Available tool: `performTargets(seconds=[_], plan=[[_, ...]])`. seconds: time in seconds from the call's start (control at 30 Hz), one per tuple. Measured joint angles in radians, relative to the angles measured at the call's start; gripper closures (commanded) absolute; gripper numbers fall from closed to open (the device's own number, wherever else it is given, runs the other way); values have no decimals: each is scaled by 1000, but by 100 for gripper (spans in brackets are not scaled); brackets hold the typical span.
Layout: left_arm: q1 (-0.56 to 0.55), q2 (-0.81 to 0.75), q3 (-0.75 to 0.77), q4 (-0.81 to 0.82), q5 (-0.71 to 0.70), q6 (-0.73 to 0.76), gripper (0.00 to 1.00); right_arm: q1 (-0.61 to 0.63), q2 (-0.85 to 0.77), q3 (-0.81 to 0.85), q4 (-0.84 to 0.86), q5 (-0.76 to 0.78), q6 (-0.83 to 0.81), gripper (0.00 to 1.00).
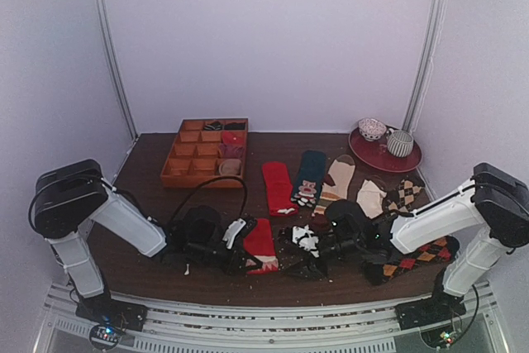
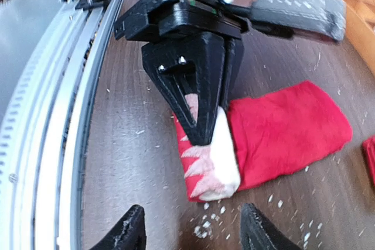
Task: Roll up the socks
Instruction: Roll a pair of socks at the center of the board.
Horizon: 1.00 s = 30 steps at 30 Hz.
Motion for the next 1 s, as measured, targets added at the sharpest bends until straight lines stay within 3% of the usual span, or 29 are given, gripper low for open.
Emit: performTargets(seconds=[0.1, 0.4, 0.6, 0.87, 1.0], plan=[[3, 2, 6, -9, 7, 0, 100, 28, 58, 56, -4, 31, -106, 37], [10, 6, 11, -16, 23, 0, 100, 71, 176, 168, -47, 90, -281, 38], [10, 6, 11, -15, 24, 0, 100, 81, 212, 170, -60, 131, -298, 41], [10, 7, 10, -14, 26, 0, 100, 81, 227, 169, -37, 208, -290, 56], [13, 13, 10, -8, 35, 0, 100, 83, 238, 167, -19, 214, -270, 52]])
